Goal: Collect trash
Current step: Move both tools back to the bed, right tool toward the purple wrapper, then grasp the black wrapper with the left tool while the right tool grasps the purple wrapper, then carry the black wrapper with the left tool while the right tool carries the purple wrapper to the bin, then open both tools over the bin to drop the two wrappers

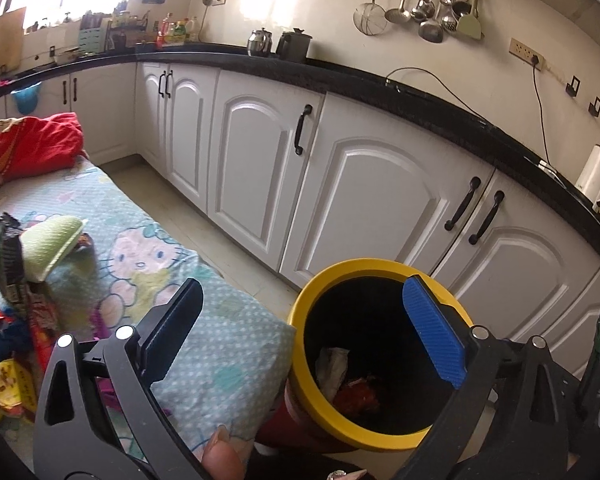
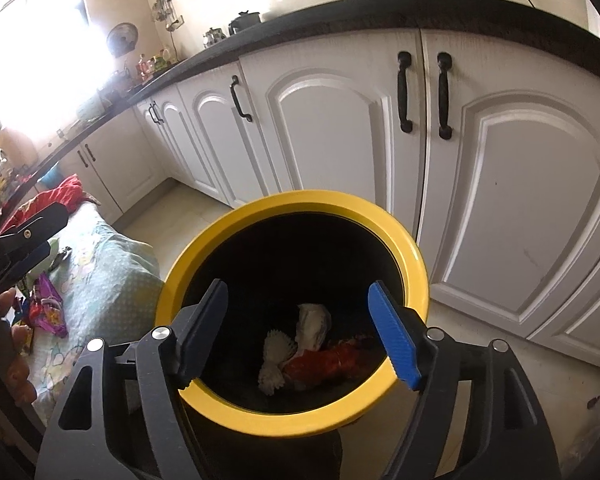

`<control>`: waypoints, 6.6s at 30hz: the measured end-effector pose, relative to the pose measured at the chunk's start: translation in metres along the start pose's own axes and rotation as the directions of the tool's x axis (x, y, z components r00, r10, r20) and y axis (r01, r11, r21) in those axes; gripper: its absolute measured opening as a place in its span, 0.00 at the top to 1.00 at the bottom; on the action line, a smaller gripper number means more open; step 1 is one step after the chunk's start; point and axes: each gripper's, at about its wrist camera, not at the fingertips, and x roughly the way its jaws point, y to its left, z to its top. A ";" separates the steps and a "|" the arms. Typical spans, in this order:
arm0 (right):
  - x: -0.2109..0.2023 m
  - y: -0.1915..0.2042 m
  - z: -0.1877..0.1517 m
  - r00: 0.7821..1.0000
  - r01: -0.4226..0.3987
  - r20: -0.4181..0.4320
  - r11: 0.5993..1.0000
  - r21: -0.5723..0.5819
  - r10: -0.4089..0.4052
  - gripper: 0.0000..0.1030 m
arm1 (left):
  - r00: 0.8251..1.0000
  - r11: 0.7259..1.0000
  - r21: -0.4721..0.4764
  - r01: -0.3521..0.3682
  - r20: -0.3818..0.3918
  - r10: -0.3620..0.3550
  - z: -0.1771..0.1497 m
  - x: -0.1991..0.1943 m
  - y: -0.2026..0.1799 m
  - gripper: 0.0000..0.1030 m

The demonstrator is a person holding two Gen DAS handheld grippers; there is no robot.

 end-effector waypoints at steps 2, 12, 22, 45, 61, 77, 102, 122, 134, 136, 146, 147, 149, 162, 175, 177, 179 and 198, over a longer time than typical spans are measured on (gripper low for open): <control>-0.003 0.004 0.001 1.000 -0.003 0.006 1.000 -0.009 0.003 0.29 | 1.000 1.000 -0.005 -0.003 0.007 0.003 0.000 -0.005 0.004 0.11; -0.015 0.034 0.001 0.998 -0.047 0.028 0.996 -0.070 0.049 0.29 | 0.998 0.999 -0.019 -0.032 0.044 0.033 0.005 -0.035 0.026 0.11; -0.027 0.079 0.002 0.990 -0.126 0.040 0.983 -0.137 0.132 0.26 | 0.992 0.995 -0.041 -0.086 0.085 0.090 0.008 -0.065 0.057 0.11; -0.009 0.201 -0.011 0.954 -0.299 -0.059 0.913 -0.276 0.294 0.26 | 0.964 0.960 -0.140 -0.241 0.081 0.254 0.013 -0.101 0.173 0.11; 0.043 0.248 -0.018 0.923 -0.377 -0.184 0.890 -0.258 0.338 0.43 | 0.976 0.972 -0.090 -0.219 -0.032 0.217 0.024 -0.069 0.184 0.29; 0.072 0.259 -0.030 0.884 -0.440 -0.280 0.868 -0.228 0.375 0.70 | 0.959 0.967 -0.040 -0.251 -0.148 0.243 0.020 -0.033 0.188 0.69; 0.028 0.221 -0.021 0.901 -0.430 -0.176 0.874 -0.228 0.397 0.79 | 0.985 0.983 -0.064 -0.170 -0.021 0.169 0.031 -0.080 0.160 0.83; -0.009 0.154 0.011 0.939 -0.345 -0.064 0.916 -0.206 0.339 0.79 | 0.998 0.998 0.022 -0.063 0.012 0.063 0.038 -0.077 0.084 0.84; -0.021 0.109 0.022 0.959 -0.282 -0.015 0.945 -0.166 0.284 0.79 | 1.000 0.998 0.062 -0.012 0.011 0.011 0.036 -0.068 0.043 0.84; -0.023 0.102 0.023 0.961 -0.275 -0.008 0.948 -0.159 0.277 0.79 | 1.000 0.998 0.069 -0.005 0.011 0.004 0.035 -0.067 0.038 0.84; -0.026 0.071 0.025 0.971 -0.235 0.011 0.965 -0.119 0.238 0.79 | 0.999 0.994 0.106 0.040 -0.008 -0.039 0.028 -0.055 0.009 0.84; -0.026 0.068 0.025 0.972 -0.231 0.012 0.966 -0.116 0.234 0.79 | 0.999 0.993 0.107 0.044 -0.011 -0.043 0.027 -0.053 0.007 0.84; -0.025 0.061 0.025 0.975 -0.220 0.013 0.970 -0.107 0.222 0.79 | 0.999 0.992 0.112 0.051 -0.015 -0.050 0.026 -0.051 0.002 0.84; -0.015 0.026 0.021 0.986 -0.164 0.013 0.985 -0.052 0.164 0.79 | 0.993 0.981 0.156 0.111 -0.055 -0.103 0.017 -0.024 -0.038 0.84; 0.006 -0.001 0.010 0.993 -0.115 -0.023 0.993 -0.013 0.115 0.79 | 0.984 0.972 0.176 0.157 -0.113 -0.138 0.003 0.010 -0.063 0.84; 0.010 -0.003 0.007 0.994 -0.109 -0.032 0.994 -0.012 0.109 0.79 | 0.982 0.971 0.176 0.163 -0.125 -0.143 0.001 0.017 -0.066 0.84; 0.014 -0.005 0.004 0.994 -0.102 -0.042 0.995 -0.008 0.102 0.79 | 0.981 0.970 0.176 0.167 -0.133 -0.145 -0.001 0.022 -0.069 0.84; 0.037 -0.018 -0.010 0.992 -0.069 -0.102 0.997 0.024 0.071 0.78 | 0.965 0.968 0.156 0.195 -0.208 -0.161 -0.012 0.060 -0.075 0.82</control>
